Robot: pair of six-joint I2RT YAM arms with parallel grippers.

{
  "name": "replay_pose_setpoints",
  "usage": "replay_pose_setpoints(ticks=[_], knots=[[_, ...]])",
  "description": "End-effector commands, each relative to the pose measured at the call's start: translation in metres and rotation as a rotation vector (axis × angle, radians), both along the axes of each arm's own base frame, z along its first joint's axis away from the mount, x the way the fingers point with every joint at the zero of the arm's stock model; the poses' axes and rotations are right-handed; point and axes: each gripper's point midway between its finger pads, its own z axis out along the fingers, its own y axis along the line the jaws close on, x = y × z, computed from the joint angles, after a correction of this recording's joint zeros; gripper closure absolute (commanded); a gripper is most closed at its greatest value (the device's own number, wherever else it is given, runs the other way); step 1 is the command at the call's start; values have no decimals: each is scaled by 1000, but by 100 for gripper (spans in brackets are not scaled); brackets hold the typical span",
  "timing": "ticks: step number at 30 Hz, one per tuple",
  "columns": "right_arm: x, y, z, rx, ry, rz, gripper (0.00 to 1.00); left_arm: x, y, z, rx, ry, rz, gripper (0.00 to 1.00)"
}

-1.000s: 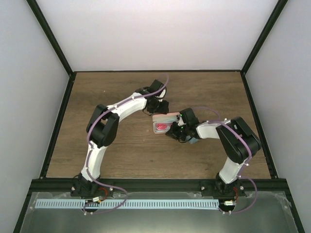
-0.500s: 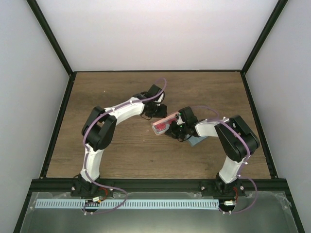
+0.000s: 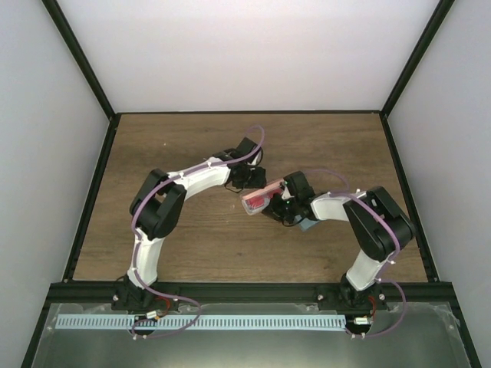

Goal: Organize the sunglasses
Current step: Close the sunglasses case at the center of the board.

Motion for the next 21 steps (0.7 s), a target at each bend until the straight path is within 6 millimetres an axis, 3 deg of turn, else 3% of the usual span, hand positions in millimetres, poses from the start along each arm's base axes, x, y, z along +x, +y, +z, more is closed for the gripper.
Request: replay_pose_setpoints(ticks=[1,10,16,21], knots=[[12,-12,9,-43,-98,-57,91,-57,-3,-40,79,198,-83,42],[21,-15,9,-45,-105,-68,89,-63,-14,-45,77,226,-104,42],[44,-22,12,-11,-110,-135,89,-88,-12,-53,126,277,-113,42],[55,-14,28,91,-104,-176,90,-107,2,-62,179,316,-102,42]])
